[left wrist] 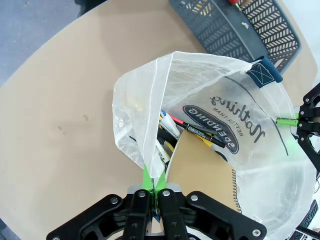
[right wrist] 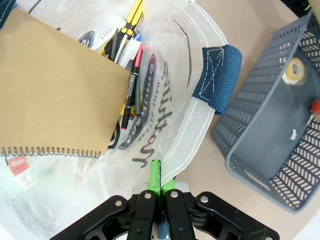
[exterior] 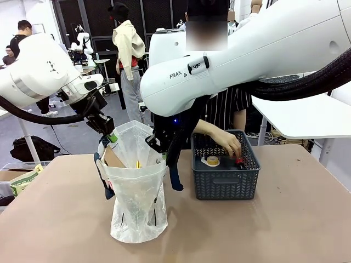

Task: Transfer purchased items from the store into the shopping bag.
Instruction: Move the Reusable shopping bag to the right side of the table.

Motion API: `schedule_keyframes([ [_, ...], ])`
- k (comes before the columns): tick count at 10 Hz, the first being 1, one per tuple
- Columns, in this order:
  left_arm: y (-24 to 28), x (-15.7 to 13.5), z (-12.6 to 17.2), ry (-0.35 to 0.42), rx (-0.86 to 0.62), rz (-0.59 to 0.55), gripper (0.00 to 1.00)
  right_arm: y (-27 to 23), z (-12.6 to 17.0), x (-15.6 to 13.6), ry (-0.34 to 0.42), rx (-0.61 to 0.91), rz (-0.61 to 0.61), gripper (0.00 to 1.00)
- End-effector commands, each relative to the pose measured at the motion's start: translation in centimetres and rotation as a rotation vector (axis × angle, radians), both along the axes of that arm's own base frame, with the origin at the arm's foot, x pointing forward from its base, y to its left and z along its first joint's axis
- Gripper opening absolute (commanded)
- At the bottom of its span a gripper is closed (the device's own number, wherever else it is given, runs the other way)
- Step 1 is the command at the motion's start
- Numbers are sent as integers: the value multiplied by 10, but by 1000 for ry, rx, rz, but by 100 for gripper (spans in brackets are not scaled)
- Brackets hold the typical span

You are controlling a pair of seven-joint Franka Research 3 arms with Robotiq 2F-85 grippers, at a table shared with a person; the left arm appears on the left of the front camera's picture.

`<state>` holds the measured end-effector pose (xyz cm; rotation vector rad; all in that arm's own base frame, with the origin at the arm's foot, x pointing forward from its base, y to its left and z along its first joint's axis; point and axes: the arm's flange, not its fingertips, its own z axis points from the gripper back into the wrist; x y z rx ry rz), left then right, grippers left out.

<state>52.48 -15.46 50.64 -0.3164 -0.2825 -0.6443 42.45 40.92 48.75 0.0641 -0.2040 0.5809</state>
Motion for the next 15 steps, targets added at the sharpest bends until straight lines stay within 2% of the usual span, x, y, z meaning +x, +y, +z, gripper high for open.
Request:
schedule_keyframes([
  [1,1,0,1,-11,-1,-2,0,0,0,0,-1,1,1,0],
  [15,1,0,1,-11,-1,-2,0,0,0,0,-1,1,1,0],
])
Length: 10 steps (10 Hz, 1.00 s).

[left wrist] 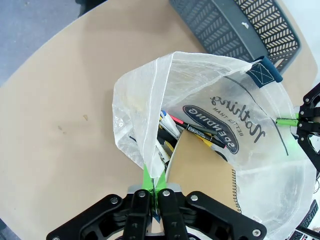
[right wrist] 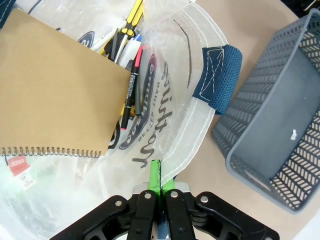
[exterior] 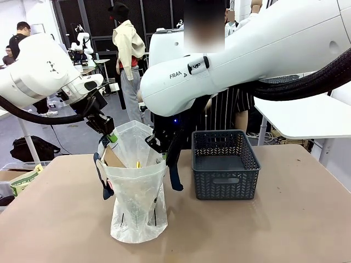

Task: Transfer purchased items from the store into the shopping bag.
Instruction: Move the Reusable shopping bag to the right side of the table.

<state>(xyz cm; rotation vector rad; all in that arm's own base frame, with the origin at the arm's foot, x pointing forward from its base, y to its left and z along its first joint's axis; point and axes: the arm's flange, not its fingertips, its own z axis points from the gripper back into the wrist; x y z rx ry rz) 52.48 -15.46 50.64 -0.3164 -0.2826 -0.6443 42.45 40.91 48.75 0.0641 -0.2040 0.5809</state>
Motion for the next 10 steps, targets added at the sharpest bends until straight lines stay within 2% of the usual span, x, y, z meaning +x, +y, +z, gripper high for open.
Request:
schedule_keyframes([
  [1,1,0,1,-11,-1,-2,0,0,0,0,-1,1,1,0],
  [10,1,0,1,-11,-1,-2,0,0,0,0,-1,1,1,0],
])
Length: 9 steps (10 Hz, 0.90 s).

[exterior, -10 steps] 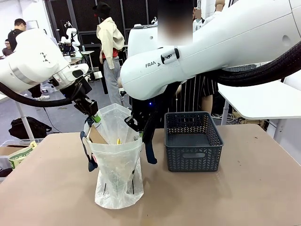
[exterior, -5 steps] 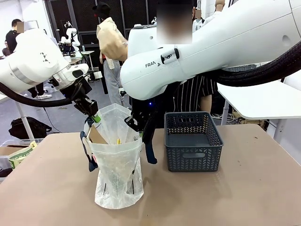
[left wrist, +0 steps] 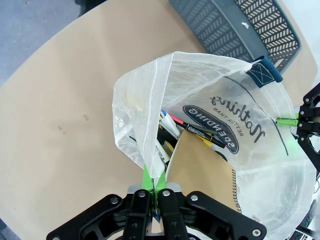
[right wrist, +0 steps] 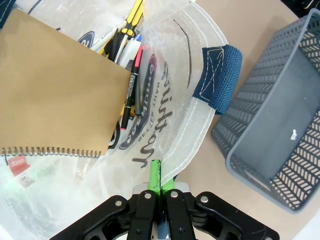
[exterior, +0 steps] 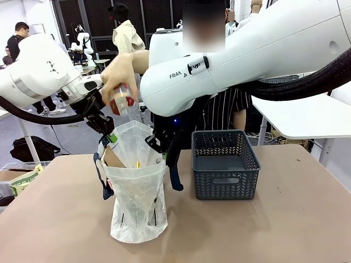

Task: Transfer purchased items from the store into the shopping bag.
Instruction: Move the Reusable shopping bag to the right side of the table.

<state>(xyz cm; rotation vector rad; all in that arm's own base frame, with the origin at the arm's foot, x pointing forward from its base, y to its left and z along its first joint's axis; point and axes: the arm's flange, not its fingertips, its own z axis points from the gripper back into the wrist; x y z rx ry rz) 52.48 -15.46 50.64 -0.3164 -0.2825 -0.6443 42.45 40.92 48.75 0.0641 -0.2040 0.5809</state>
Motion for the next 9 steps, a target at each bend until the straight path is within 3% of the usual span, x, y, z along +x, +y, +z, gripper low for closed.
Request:
schedule_keyframes([
  [1,1,0,1,-11,-1,-2,0,0,0,0,-1,1,1,0],
  [9,1,0,1,-11,-1,-2,0,0,0,0,-1,1,1,0],
])
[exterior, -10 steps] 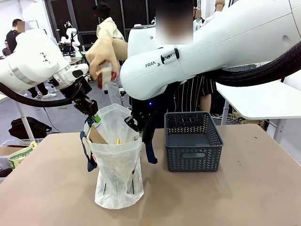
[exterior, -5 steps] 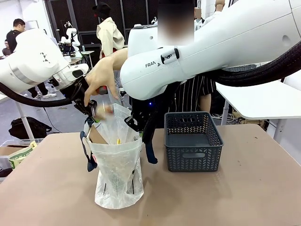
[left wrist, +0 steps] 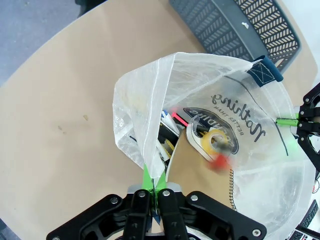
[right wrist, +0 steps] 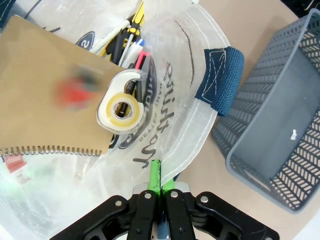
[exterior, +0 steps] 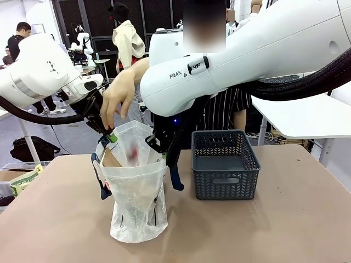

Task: Transfer purchased items from the store into the shopping bag.
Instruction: Move the Reusable shopping bag to the right side of the table.

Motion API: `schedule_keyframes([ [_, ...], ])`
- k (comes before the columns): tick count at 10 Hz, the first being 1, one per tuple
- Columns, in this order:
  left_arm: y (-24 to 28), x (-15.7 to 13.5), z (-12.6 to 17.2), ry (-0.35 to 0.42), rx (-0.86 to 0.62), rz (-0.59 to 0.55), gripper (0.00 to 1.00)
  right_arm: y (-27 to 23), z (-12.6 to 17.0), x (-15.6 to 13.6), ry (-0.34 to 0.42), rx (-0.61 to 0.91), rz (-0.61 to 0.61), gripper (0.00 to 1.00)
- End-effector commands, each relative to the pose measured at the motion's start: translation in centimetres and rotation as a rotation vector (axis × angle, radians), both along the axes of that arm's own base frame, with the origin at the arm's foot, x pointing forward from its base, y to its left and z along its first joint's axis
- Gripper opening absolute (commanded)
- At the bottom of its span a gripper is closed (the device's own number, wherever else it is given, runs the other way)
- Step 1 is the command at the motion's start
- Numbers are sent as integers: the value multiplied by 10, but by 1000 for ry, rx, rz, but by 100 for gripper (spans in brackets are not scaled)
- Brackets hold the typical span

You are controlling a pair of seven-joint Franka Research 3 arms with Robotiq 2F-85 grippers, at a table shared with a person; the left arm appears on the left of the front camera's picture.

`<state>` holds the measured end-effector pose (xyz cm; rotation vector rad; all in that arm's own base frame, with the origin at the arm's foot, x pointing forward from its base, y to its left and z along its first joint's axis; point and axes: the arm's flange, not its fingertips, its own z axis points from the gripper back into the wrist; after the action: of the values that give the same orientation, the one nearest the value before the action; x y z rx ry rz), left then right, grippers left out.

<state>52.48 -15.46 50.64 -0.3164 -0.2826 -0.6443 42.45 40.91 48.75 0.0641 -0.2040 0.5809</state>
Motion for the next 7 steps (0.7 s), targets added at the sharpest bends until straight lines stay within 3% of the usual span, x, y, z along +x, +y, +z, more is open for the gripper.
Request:
schedule_keyframes([
  [1,1,0,1,-11,-1,-2,0,0,0,0,-1,1,1,0],
  [7,1,0,1,-11,-1,-2,0,0,0,0,-1,1,1,0],
])
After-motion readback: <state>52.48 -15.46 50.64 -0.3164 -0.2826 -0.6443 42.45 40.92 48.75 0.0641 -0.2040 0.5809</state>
